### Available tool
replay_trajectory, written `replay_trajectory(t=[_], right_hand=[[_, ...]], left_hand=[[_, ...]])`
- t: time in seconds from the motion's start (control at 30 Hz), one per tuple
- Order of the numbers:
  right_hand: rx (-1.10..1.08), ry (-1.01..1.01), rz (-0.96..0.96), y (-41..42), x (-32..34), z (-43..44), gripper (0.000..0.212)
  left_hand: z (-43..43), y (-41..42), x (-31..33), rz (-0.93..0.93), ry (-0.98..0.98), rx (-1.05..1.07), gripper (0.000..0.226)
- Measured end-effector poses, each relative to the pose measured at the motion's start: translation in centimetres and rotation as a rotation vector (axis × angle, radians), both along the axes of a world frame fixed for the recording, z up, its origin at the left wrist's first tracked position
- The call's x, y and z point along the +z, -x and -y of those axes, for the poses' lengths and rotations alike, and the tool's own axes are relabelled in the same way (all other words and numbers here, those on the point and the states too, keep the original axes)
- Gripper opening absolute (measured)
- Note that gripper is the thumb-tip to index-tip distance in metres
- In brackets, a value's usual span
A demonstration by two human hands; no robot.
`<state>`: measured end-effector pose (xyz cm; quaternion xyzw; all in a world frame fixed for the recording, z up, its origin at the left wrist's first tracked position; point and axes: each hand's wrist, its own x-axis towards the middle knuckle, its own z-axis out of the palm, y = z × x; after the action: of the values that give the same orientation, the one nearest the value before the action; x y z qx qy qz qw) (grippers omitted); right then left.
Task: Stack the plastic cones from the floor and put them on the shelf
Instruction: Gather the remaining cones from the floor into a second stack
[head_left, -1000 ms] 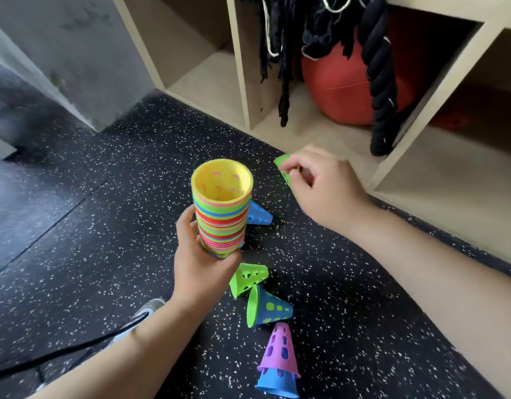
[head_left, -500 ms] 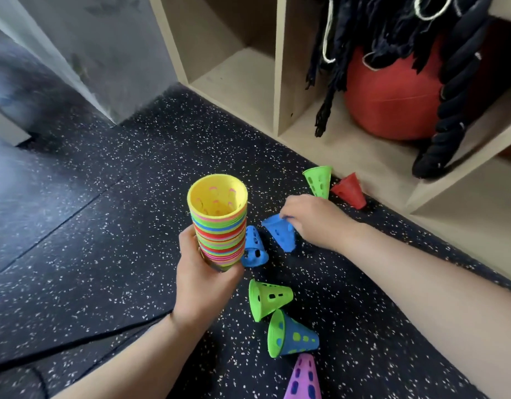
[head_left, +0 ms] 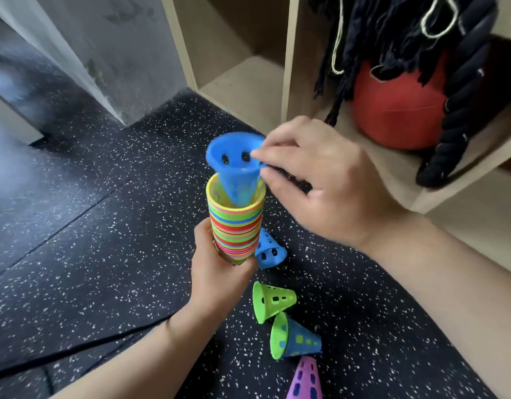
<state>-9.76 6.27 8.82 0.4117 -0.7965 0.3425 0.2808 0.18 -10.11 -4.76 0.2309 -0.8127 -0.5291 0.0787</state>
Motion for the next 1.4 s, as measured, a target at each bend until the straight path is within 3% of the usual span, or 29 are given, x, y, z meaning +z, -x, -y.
replay_trajectory(t=[0.13,0.17,0.3,0.37,0.53,0.63,0.73,0.83,1.03,1.1,1.17,1.27,1.4], right_hand=[[-0.129,0.205,0.190,-0.2,-3.8,-1.3,0.017],[-0.172,0.123,0.250,-0.1,-5.6,-1.9,0.015],[-0.163,-0.607,0.666,-0.7,-13.5,-3.1,0.029],[-0.172,-0.604,0.686,-1.3,-15.9,-3.0,0.021],[-0.311,-0.389,0.600,-0.2,-16.6,-3.3,0.010],[-0.430,0.042,0.600,-0.2,-12.1,-3.8,0.015],[-0.469,0.597,0.822,0.0,-5.5,-4.2,0.018],[-0.390,0.799,0.940,0.5,0.1,-4.3,0.013],[-0.286,0.559,1.015,1.5,0.6,-3.6,0.005],[-0.408,0.509,0.961,3.0,-1.5,-5.0,0.005],[-0.553,0.332,0.852,5.2,-4.1,-6.7,0.007],[-0.628,-0.031,0.859,8.0,-8.6,-8.3,0.029],[-0.582,-0.216,0.974,10.7,-13.6,-8.1,0.049]], left_hand=[[0.5,0.5,0.5,-0.038,-0.019,0.008,0.073],[0.8,0.5,0.5,-0.037,-0.025,0.009,0.074],[1.3,0.1,0.4,-0.027,-0.016,0.010,0.072],[1.3,0.0,0.3,-0.026,-0.010,0.005,0.072],[1.3,0.0,-0.3,0.012,-0.004,-0.013,0.075],[0.9,0.2,-0.3,0.021,0.016,-0.028,0.076],[0.4,0.5,-0.3,0.026,0.024,-0.043,0.073],[-0.8,0.9,-0.2,0.021,0.018,-0.062,0.072],[-3.5,2.0,0.2,-0.026,0.021,-0.120,0.074],[-3.8,2.5,0.1,-0.023,0.014,-0.132,0.073],[-3.8,2.8,-0.2,-0.021,0.001,-0.134,0.074],[-3.5,3.3,-0.6,-0.010,0.006,-0.140,0.077],[-3.0,3.7,-1.0,0.004,0.018,-0.151,0.079]])
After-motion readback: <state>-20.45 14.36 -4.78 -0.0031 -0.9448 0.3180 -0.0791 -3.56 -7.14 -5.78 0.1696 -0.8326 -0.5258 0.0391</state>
